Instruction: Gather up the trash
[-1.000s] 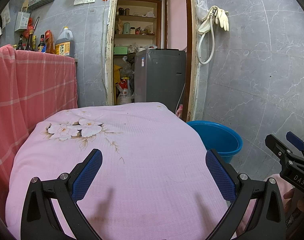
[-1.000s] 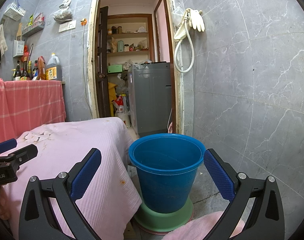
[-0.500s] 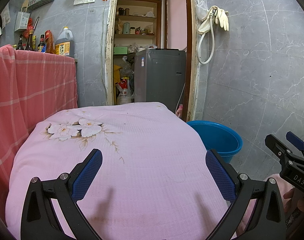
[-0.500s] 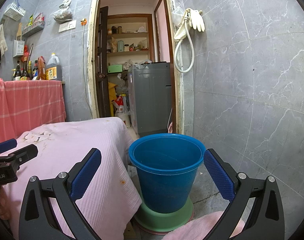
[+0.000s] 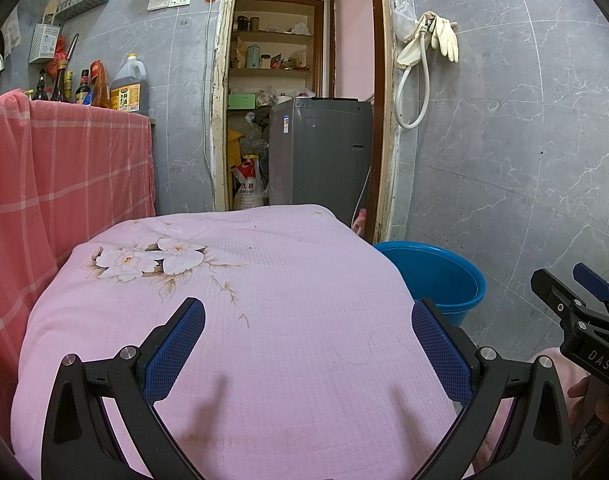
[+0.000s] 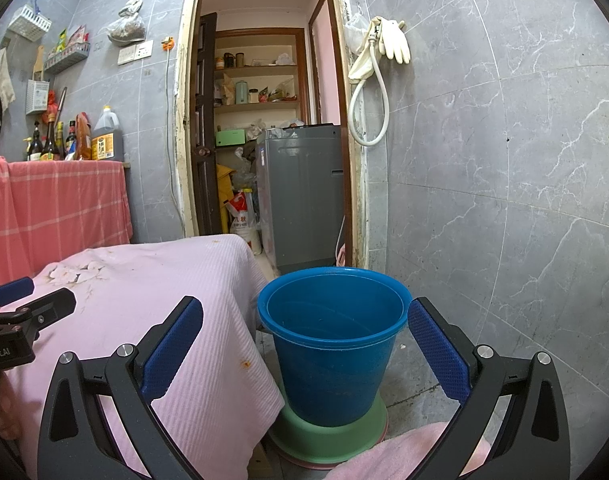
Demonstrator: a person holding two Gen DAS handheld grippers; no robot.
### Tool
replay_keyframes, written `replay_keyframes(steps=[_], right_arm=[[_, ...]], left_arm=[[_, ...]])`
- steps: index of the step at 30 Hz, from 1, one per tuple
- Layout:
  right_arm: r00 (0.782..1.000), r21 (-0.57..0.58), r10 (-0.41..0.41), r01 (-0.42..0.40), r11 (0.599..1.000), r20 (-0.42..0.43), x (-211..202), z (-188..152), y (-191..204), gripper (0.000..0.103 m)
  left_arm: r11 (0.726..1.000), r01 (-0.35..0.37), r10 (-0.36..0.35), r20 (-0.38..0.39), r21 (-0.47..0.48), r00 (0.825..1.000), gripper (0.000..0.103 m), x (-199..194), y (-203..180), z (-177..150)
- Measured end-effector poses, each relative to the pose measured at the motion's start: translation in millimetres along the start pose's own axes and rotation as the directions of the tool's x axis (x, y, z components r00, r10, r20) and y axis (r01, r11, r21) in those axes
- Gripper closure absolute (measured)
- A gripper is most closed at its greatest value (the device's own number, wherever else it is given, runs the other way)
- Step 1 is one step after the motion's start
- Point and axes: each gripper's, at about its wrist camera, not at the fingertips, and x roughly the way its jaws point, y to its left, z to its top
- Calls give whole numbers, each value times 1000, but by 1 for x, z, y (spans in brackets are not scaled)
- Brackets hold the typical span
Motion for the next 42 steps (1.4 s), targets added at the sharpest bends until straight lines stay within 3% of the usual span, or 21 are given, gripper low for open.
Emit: replay_keyframes(steps=[42], right_arm=[[1000,1,-2,2,1000,2,0,0,2,0]], left_arm=[[1000,-9,9,7,3,1000,2,-2,-1,2]])
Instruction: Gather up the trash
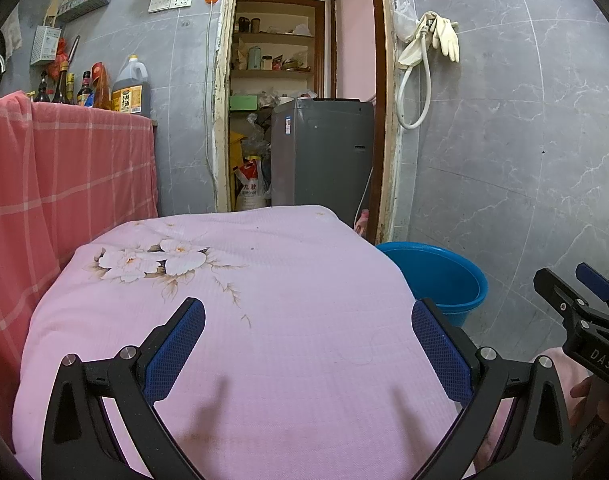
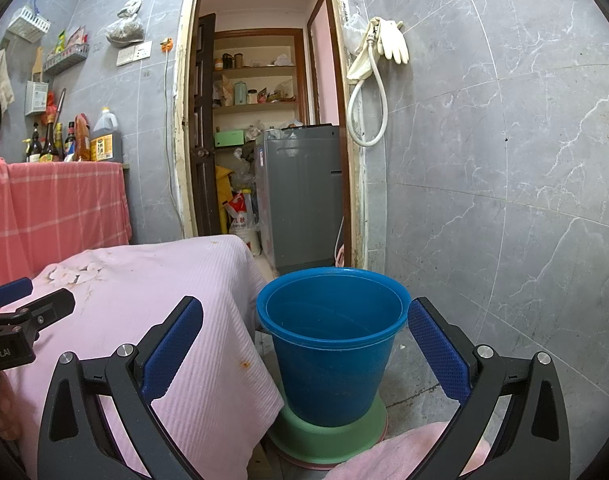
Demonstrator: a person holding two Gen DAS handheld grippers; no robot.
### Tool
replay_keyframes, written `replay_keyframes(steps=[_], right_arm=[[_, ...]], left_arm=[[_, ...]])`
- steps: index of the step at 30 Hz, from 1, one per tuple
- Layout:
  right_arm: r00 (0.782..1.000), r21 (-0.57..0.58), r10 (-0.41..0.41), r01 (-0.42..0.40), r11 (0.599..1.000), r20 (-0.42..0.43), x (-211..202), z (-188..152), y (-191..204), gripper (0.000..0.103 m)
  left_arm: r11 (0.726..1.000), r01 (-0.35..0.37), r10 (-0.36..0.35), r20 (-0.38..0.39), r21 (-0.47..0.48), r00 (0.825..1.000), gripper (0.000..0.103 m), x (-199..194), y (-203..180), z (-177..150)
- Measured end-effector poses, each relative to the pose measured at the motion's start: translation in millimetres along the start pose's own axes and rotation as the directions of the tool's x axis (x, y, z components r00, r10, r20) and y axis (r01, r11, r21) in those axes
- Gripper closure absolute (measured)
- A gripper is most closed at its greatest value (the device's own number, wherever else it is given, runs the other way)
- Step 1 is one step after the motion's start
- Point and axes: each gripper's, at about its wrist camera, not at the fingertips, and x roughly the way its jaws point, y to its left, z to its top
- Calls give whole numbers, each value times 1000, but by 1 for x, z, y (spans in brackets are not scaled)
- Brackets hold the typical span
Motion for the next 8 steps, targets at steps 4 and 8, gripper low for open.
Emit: replay_keyframes(steps=[4,8], right_arm=[[1000,0,-1,1,1000,0,0,0,0,0],[1000,1,-1,1,1000,0,0,0,1,0]], left_arm=[[1000,2,-2,0,1,1000,2,0,1,0],[1000,2,-2,0,2,1000,2,1,1,0]])
